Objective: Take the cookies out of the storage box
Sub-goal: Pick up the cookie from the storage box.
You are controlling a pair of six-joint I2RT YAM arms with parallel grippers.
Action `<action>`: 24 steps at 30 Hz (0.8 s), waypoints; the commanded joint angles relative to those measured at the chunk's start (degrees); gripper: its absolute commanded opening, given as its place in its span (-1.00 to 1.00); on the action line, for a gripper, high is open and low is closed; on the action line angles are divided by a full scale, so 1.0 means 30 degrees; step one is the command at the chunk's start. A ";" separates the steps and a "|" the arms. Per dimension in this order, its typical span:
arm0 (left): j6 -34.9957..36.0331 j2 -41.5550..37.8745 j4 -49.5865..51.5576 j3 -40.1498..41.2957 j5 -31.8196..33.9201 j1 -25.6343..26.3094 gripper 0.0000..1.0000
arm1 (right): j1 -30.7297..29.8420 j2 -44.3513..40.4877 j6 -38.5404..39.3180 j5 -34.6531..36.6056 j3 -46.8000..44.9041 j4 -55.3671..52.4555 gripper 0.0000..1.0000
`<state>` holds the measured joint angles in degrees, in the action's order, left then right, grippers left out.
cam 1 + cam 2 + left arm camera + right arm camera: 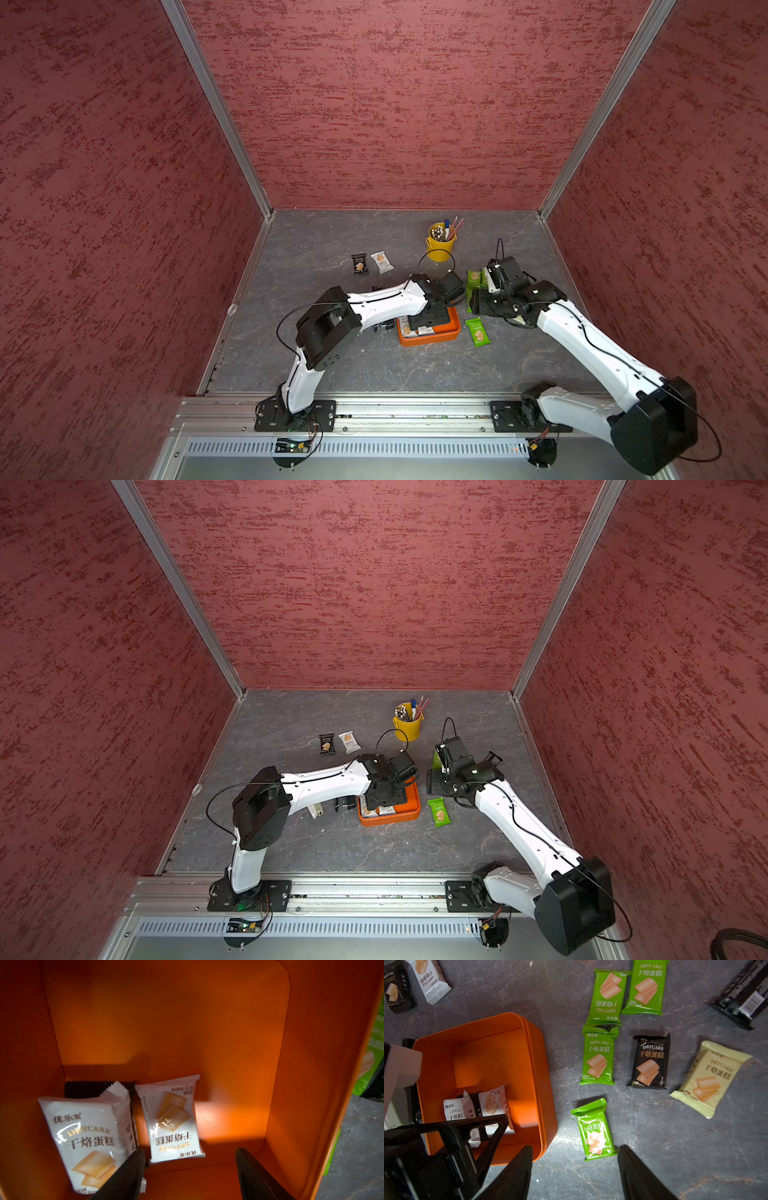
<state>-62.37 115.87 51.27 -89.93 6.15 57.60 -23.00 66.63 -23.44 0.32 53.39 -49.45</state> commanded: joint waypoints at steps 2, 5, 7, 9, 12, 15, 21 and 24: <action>-0.0048 0.0799 0.0451 -0.0634 0.0234 -0.0275 0.47 | 0.0367 -0.0208 0.0430 -0.0168 -0.0072 -0.0180 0.39; 0.0106 0.1169 0.0430 -0.0802 -0.0046 -0.0385 0.47 | 0.0532 -0.0093 0.0628 -0.0141 0.0044 -0.0226 0.39; 0.0206 0.1423 0.0373 -0.0937 -0.0216 -0.0440 0.47 | 0.0651 0.0040 0.0751 -0.0106 0.0136 -0.0187 0.39; 0.0287 0.1623 0.0269 -0.1132 -0.0319 -0.0466 0.47 | 0.0729 0.0152 0.0847 -0.0120 0.0197 -0.0188 0.39; 0.0517 0.2021 0.0254 -0.1556 -0.0513 -0.0504 0.47 | 0.0853 0.0259 0.0900 -0.0106 0.0219 -0.0188 0.39; 0.0713 0.2400 0.0315 -0.1998 -0.0644 -0.0566 0.47 | 0.0958 0.0289 0.0981 -0.0106 0.0159 -0.0218 0.40; 0.1030 0.2859 0.0408 -0.2706 -0.0791 -0.0850 0.47 | 0.1172 0.0260 0.1134 0.0046 0.0159 -0.0390 0.39; 0.1428 0.2704 0.0811 -0.3019 -0.0601 -0.0935 0.47 | 0.1223 0.0290 0.1105 -0.0003 0.0208 -0.0311 0.39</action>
<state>-59.94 123.44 52.18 -97.27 3.97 55.27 -19.97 67.48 -20.80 0.16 53.39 -49.63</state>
